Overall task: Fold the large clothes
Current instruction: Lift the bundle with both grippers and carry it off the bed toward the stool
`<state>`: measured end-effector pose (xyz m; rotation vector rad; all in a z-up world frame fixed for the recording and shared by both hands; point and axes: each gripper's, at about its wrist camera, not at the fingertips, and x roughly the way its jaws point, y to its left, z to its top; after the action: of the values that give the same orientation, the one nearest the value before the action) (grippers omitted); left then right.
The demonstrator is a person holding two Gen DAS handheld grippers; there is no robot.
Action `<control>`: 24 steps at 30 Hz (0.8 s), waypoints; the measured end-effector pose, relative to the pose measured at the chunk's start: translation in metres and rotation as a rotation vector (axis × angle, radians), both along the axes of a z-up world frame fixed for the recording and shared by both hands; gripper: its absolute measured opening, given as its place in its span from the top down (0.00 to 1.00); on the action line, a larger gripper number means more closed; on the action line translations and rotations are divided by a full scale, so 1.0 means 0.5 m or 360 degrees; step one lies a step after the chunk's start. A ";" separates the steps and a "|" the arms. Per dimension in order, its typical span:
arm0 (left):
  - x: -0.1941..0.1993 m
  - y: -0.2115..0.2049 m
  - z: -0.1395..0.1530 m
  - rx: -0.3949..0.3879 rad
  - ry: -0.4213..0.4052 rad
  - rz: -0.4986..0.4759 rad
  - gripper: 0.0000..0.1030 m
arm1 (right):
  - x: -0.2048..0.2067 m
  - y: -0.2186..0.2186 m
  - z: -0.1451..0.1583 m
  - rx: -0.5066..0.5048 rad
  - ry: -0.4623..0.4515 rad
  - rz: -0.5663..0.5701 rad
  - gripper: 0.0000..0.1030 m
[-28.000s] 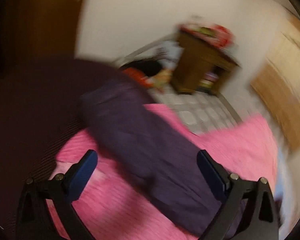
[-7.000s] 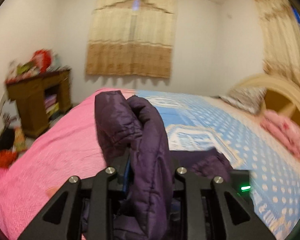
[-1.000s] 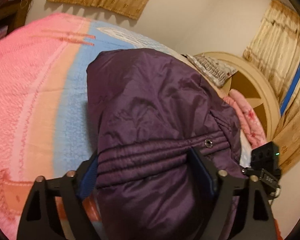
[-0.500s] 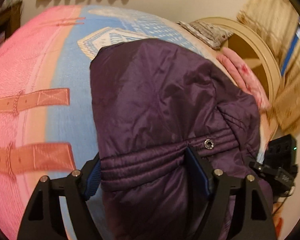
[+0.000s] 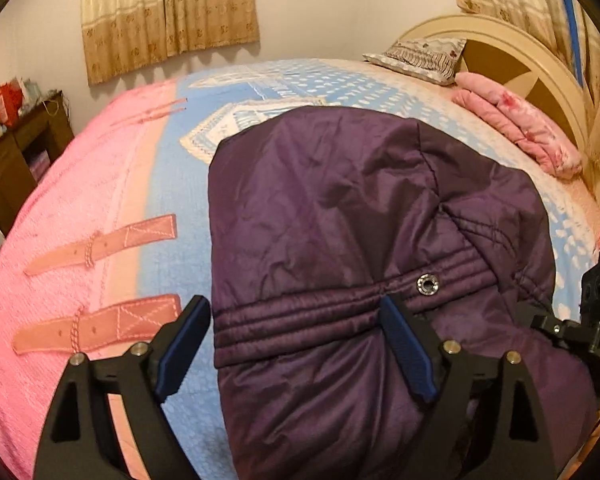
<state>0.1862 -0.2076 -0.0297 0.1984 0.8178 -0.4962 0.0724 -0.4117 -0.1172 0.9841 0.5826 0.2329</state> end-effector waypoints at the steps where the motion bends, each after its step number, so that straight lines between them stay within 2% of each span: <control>1: 0.005 0.001 -0.001 0.0007 0.0003 0.0012 0.07 | 0.000 0.000 0.000 -0.0004 -0.0005 0.0003 0.37; 3: 0.022 0.007 -0.008 -0.0008 0.0042 0.0050 0.00 | 0.000 -0.001 0.001 -0.0004 -0.0011 0.0024 0.34; 7: 0.041 0.033 -0.025 -0.0124 0.0179 0.0056 0.00 | 0.002 0.001 0.003 -0.0004 -0.0026 0.0088 0.31; 15: 0.018 0.029 -0.033 -0.0146 0.0188 0.0024 0.00 | 0.027 0.000 0.004 -0.0019 -0.0049 0.0116 0.28; 17: 0.017 0.030 -0.034 -0.0202 0.0214 -0.0034 0.11 | 0.027 0.003 0.005 -0.0028 -0.0053 0.0097 0.28; 18: 0.017 0.029 -0.032 -0.0202 0.0208 -0.0043 0.12 | 0.026 0.003 0.005 -0.0033 -0.0049 0.0089 0.28; 20: 0.007 0.027 -0.029 -0.0188 0.0179 -0.0045 0.18 | 0.026 0.008 0.011 -0.0070 -0.0029 0.0098 0.33; 22: -0.004 0.026 -0.023 -0.0186 0.0157 -0.0040 0.24 | 0.020 0.011 0.019 -0.0078 -0.0018 0.0112 0.43; 24: -0.019 0.030 -0.012 -0.0200 0.0132 -0.0026 0.29 | 0.010 0.020 0.035 -0.0134 -0.0018 0.0104 0.46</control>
<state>0.1769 -0.1928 -0.0357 0.0689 0.8635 -0.5725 0.0773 -0.4018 -0.0996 0.8828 0.6100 0.2700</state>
